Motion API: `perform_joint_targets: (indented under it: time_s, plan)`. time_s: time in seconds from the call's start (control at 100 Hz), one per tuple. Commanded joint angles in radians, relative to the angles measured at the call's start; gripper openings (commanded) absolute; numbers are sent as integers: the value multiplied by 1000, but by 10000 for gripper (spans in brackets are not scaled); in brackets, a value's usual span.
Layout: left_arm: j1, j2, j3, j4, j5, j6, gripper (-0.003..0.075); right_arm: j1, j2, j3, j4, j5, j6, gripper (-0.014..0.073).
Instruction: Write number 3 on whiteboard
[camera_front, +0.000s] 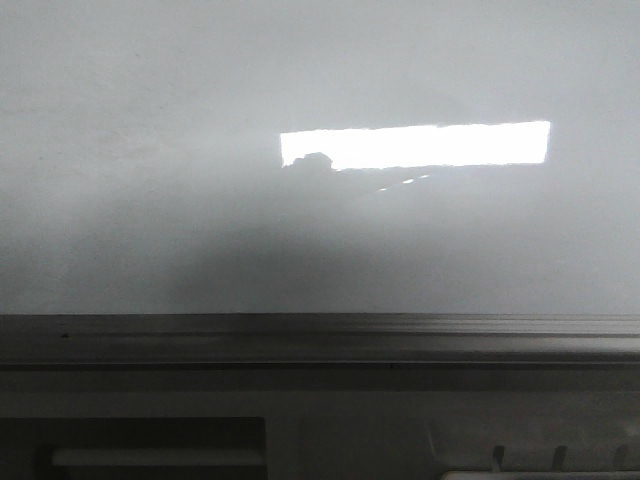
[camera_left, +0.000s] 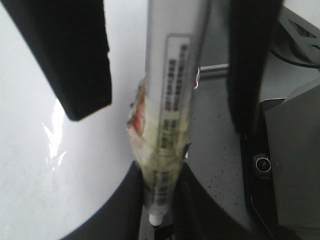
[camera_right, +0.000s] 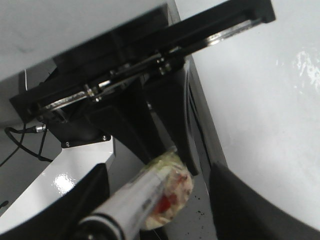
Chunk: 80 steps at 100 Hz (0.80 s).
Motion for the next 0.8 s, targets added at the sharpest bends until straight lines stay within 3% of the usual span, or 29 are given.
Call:
perform_joint_targets:
  time_s: [0.0, 0.11, 0.31, 0.42, 0.64, 0.69, 0.79]
  plan:
    - [-8, -13, -35, -73, -42, 11, -21, -4, -12, -30, 46, -75, -8, 386]
    - [-8, -13, -35, -80, -42, 11, -21, -4, -11, -30, 62, -66, -8, 301]
    - [-8, -13, -35, -106, -60, -4, -20, -4, -11, -30, 67, -56, -8, -71]
    - [-4, -20, -35, -142, -82, -12, 35, -4, -11, -30, 67, -67, -8, -61]
    - [-4, -95, -37, -148, -170, -206, 469, -7, -38, -30, 1, -95, -8, -60]
    - [-4, -130, -37, -148, -197, -233, 510, -13, -53, -30, -22, -95, -4, -60]
    - [-4, -224, -37, -141, -270, -276, 512, -49, -83, -30, -57, -95, 13, -60]
